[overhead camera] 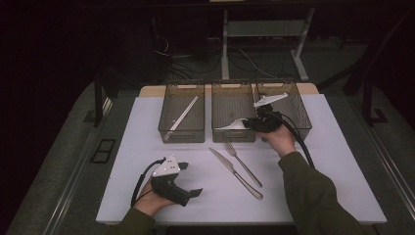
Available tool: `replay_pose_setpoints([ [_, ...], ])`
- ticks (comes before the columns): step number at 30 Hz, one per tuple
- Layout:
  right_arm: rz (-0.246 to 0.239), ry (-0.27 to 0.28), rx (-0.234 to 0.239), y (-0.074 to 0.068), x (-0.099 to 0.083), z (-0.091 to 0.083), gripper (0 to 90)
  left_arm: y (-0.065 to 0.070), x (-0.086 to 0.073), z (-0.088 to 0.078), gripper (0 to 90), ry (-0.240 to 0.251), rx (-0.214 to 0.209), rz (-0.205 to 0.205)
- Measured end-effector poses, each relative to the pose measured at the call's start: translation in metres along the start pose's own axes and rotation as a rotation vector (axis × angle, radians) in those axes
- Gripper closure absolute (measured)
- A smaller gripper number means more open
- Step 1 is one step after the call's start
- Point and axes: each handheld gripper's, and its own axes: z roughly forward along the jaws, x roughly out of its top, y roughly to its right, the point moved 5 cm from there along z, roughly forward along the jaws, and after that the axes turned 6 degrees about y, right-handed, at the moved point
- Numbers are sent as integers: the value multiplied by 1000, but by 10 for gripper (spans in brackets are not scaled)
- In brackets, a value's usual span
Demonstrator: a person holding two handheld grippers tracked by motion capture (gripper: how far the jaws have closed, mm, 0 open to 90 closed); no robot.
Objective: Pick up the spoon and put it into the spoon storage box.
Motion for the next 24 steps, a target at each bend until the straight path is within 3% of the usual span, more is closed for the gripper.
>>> replay_pose_setpoints([
  [9, 11, -5, 7, 1, 0, -1, 767, 0, 0, 0, 0, 2, 0, 0],
  [15, 6, 31, 7, 2, 4, -7, 695, 0, 0, 0, 0, -1, 1, 2],
  [24, 20, 68, 48, -1, 6, -26, 581, 0, 0, 0, 0, 0, 2, 2],
])
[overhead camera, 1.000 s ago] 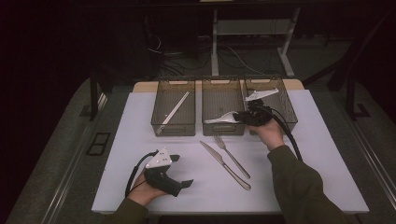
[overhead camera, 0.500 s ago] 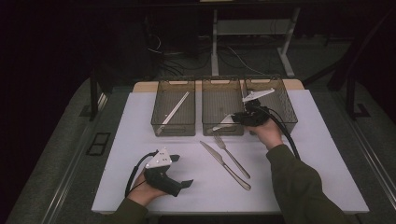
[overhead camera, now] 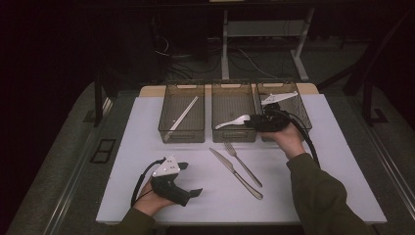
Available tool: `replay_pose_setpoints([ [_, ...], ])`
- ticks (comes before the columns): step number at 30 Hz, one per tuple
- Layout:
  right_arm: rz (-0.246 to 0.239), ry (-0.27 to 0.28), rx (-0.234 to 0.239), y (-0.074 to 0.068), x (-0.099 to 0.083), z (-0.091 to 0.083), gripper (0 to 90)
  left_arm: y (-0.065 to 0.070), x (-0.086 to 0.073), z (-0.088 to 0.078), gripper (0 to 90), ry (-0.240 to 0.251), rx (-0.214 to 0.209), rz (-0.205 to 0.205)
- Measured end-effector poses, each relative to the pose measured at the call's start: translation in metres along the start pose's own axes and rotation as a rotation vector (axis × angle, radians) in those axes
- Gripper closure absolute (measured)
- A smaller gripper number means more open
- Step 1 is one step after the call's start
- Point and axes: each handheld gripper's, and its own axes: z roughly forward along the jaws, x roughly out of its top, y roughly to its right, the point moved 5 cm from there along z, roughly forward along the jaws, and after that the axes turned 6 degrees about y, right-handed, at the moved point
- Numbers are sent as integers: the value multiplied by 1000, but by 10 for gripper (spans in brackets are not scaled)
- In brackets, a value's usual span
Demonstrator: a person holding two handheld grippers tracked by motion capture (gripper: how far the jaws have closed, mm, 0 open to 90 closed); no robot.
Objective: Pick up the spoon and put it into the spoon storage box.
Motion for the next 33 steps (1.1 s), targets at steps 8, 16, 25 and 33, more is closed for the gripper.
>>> replay_pose_setpoints([
  [8, 7, 42, 42, -9, 1, -21, 486, 0, 0, 0, 0, -2, 2, -1],
  [16, -12, 58, 56, -16, -12, -38, 457, 0, 0, 0, 0, -2, 4, -2],
  [25, -8, 48, 77, -19, -38, -57, 440, -1, -1, 0, 0, -3, 7, -4],
  [33, -24, 15, 75, -25, -62, -68, 433, -1, -1, 0, 0, -3, 8, -4],
])
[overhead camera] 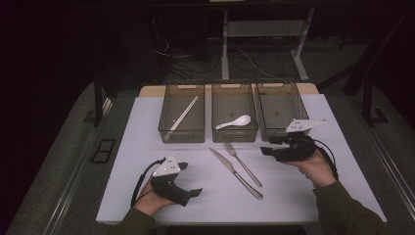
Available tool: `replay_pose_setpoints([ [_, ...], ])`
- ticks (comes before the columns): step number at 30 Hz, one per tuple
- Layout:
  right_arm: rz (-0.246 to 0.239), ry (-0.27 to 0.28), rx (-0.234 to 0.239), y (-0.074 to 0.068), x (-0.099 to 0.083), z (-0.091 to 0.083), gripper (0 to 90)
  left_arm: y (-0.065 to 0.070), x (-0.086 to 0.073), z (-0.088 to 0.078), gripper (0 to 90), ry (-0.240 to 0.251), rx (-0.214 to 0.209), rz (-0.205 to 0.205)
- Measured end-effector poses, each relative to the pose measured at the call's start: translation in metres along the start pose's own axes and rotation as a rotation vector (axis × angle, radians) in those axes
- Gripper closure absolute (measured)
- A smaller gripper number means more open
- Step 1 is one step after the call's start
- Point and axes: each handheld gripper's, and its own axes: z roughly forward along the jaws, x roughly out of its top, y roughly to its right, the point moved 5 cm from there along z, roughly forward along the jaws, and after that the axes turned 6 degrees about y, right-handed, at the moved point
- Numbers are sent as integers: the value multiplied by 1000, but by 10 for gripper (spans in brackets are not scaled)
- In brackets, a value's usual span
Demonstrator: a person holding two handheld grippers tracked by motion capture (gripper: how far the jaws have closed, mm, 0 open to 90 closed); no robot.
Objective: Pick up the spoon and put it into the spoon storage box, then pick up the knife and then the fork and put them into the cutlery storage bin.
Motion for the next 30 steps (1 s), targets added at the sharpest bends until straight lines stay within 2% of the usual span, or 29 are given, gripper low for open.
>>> replay_pose_setpoints([
  [14, -32, -56, 17, -19, -29, -7, 427, 1, 1, -1, 0, 3, 1, 2],
  [23, -20, -86, 40, -28, -42, -9, 430, 1, 1, -1, 0, 0, 2, 7],
  [26, -24, -93, 48, -30, -43, -8, 473, 1, 1, -1, 0, -1, 2, 11],
  [30, -29, -111, 71, -33, -44, -5, 590, 1, 1, -1, 0, 1, 3, 5],
])
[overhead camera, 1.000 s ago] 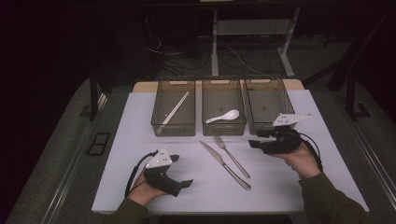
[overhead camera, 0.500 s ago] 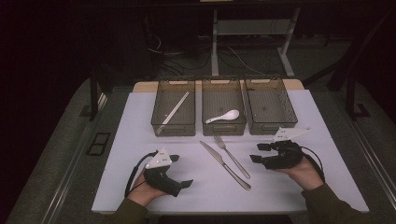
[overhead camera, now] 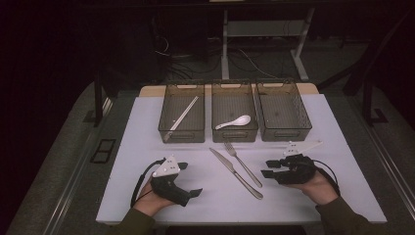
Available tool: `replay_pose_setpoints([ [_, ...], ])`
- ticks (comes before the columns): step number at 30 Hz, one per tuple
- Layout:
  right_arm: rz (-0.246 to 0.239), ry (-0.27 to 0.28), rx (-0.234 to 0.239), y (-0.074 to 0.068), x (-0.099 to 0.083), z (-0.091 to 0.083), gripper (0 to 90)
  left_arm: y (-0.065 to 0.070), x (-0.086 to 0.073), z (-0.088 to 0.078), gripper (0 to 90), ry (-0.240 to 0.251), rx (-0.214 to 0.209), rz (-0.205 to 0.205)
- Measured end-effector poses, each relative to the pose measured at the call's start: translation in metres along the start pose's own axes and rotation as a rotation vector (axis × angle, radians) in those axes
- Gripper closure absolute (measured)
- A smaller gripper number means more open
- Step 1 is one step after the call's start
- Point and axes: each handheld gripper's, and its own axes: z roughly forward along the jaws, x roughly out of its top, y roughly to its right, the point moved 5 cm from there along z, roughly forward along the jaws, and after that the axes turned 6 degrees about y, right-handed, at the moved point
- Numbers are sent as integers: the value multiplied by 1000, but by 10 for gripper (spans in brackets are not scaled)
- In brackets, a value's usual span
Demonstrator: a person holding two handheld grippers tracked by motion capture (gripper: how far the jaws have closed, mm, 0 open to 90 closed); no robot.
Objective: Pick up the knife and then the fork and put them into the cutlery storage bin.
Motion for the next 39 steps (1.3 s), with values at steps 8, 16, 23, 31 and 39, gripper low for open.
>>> replay_pose_setpoints([
  [8, -18, -46, 17, -6, -5, 12, 801, 0, 0, 0, 0, -2, 1, 4],
  [16, -32, -85, 45, -13, -10, 25, 896, 0, 0, 0, 0, -6, 0, 7],
  [23, -58, -133, 53, -21, -16, 37, 896, 1, 0, 1, 0, -5, 1, 6],
  [31, -85, -181, 30, -23, -21, 44, 897, 1, 0, 1, 0, -6, 1, 7],
  [39, -118, -209, -9, -25, -22, 45, 899, 1, 0, 0, 0, -4, 2, 7],
])
